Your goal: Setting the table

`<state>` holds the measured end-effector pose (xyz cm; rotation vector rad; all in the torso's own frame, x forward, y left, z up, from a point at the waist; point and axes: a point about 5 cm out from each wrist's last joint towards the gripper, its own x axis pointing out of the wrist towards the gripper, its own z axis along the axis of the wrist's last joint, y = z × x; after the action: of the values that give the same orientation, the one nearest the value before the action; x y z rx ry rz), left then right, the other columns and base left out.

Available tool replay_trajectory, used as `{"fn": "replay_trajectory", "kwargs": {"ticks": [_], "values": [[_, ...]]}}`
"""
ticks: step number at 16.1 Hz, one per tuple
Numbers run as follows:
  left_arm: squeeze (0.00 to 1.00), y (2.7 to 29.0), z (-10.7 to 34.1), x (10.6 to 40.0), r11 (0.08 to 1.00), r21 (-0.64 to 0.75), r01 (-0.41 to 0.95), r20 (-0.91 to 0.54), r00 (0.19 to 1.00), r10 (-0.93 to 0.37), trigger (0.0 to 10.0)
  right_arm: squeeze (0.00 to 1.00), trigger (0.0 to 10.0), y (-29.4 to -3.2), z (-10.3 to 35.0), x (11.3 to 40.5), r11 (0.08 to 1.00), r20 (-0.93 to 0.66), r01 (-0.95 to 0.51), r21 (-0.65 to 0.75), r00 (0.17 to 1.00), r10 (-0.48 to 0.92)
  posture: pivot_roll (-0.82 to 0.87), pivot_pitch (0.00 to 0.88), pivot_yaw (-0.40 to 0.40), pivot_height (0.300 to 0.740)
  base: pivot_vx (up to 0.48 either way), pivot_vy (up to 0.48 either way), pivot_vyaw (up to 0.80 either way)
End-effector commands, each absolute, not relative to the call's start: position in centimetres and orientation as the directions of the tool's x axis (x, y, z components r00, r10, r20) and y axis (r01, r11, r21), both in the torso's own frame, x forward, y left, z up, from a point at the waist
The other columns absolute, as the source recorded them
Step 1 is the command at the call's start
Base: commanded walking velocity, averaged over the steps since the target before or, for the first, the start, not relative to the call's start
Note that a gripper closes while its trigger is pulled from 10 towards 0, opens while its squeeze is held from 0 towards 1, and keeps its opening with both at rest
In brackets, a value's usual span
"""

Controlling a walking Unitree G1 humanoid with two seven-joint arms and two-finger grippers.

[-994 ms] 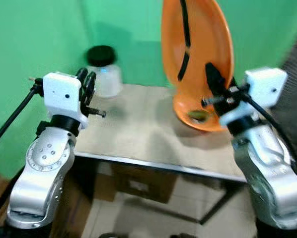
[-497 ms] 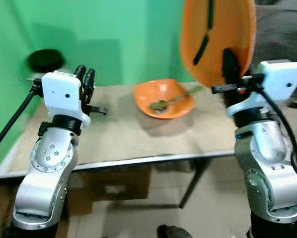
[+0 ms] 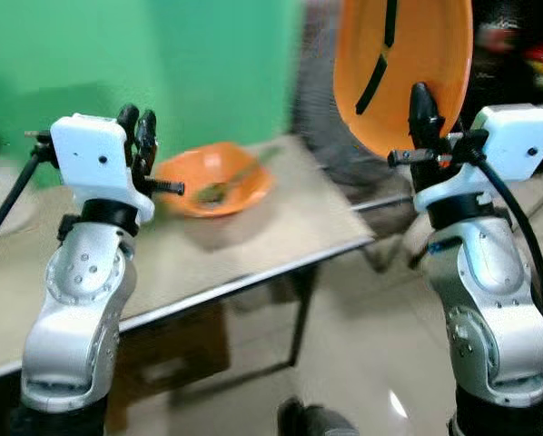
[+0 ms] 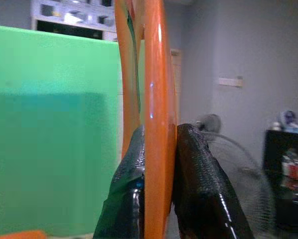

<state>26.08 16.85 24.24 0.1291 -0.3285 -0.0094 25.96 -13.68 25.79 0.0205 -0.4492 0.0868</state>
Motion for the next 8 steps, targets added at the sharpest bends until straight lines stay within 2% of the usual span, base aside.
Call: {"fn": "replay_trajectory", "kwargs": {"ticks": [1,8], "values": [[0.0,16.6,24.3,25.9,0.994,0.108,-0.003,0.316,0.948,-0.031,10.0,0.0,10.0,-13.9,27.0,25.7,0.997,0.48,-0.076,0.003,0.875,0.065,0.09,0.0,-0.017,0.74,0.0,0.0,-0.8],[0.0,15.0,23.8,25.8,0.989,0.125,0.074,0.304,0.946,-0.109,10.0,0.0,10.0,-16.0,26.2,25.8,0.999,0.425,0.028,-0.014,0.905,-0.02,0.04,0.0,-0.008,0.74,0.0,0.0,-0.8]]}}
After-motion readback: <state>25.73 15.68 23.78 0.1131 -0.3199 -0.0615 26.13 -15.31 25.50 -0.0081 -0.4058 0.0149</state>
